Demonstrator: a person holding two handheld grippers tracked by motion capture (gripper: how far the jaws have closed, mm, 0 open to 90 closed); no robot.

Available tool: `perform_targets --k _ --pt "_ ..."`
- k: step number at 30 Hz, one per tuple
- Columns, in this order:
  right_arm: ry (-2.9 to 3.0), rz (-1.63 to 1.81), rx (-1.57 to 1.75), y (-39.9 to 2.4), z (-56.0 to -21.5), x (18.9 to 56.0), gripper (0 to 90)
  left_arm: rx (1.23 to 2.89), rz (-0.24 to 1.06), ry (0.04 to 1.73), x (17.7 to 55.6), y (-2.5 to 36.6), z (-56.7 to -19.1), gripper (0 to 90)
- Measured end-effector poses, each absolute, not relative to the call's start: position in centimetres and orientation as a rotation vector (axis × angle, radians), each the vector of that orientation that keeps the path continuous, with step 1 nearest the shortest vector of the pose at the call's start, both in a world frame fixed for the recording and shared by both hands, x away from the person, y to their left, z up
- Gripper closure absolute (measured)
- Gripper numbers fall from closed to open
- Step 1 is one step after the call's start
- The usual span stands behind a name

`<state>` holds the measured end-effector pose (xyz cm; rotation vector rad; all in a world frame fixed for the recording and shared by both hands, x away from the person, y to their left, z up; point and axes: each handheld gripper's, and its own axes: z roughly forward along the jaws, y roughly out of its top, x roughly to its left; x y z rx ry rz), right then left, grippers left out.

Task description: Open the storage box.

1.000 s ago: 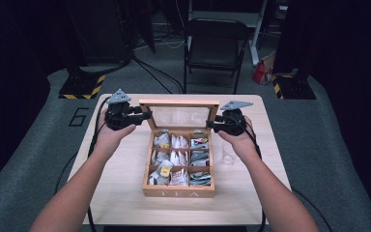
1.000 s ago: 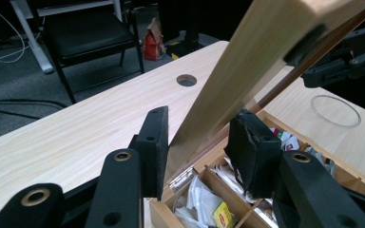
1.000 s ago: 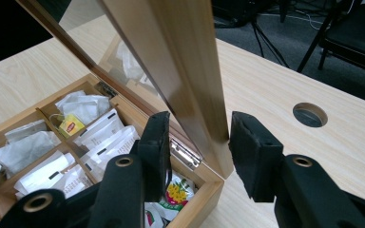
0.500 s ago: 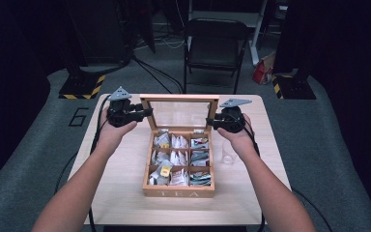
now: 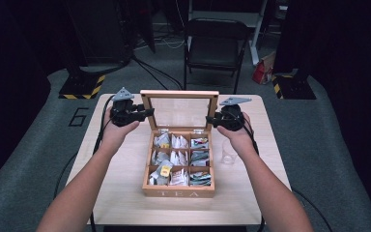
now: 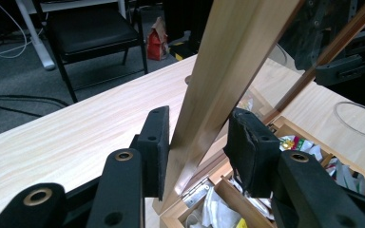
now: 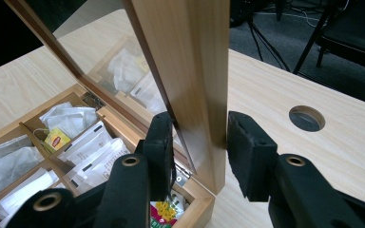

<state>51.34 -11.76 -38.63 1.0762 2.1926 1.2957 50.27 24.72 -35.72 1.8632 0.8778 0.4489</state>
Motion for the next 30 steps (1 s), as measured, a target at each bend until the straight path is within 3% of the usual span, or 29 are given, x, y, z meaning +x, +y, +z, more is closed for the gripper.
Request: perform_targets --k 30 --pt "2.178 1.302 1.101 -11.6 -38.8 52.2 61.7 1.919 0.429 0.888 52.2 24.6 -39.4 62.8"
